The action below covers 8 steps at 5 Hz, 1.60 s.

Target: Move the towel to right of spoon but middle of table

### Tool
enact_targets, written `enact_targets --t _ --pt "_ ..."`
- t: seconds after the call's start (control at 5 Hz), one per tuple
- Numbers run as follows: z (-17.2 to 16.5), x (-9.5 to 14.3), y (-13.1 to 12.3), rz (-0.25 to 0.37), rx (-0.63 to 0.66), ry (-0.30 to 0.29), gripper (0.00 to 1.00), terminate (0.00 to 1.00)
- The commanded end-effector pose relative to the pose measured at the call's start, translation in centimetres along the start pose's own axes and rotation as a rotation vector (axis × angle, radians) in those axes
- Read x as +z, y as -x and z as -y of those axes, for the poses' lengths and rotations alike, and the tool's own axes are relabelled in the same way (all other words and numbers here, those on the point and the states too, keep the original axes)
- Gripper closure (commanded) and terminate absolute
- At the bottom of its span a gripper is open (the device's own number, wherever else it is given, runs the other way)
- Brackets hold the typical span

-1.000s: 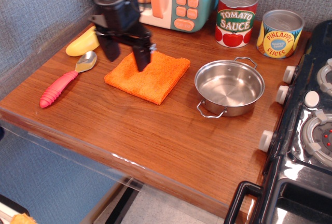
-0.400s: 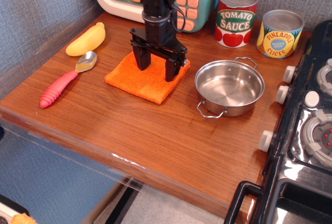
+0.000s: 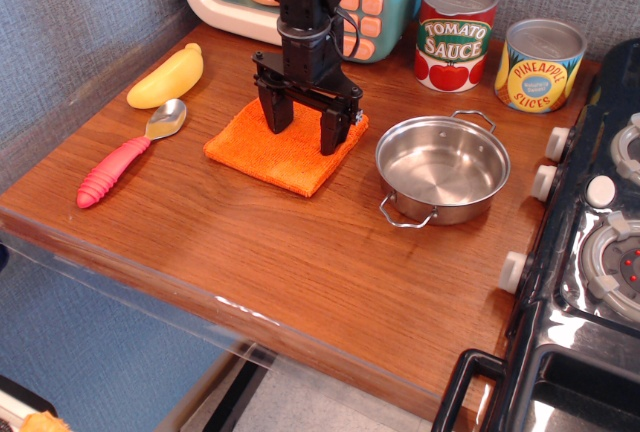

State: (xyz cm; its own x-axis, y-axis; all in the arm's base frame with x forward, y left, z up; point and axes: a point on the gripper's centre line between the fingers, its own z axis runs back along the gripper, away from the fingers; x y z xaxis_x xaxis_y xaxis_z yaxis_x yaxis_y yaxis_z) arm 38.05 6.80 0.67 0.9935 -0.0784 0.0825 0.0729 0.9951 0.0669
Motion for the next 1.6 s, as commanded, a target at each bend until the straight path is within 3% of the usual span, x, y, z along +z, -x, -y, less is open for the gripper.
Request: enact_targets --t 0.0,0.2,0.6,1.0,1.4 --pt "-1.5 -1.3 7.1 -0.071 0.05 0.017 0.0 0.0" --pt "-0.4 -1.0 10.4 -0.076 0.024 0.01 0.0 0.0" --pt "0.6 -0.5 13.3 -0.063 -0.027 0.0 0.0 0.0" --pt "0.4 0.1 13.8 -0.053 -0.007 0.014 0.0 0.0" --pt "0.1 1.8 12.3 -0.014 -0.015 0.032 0.0 0.0"
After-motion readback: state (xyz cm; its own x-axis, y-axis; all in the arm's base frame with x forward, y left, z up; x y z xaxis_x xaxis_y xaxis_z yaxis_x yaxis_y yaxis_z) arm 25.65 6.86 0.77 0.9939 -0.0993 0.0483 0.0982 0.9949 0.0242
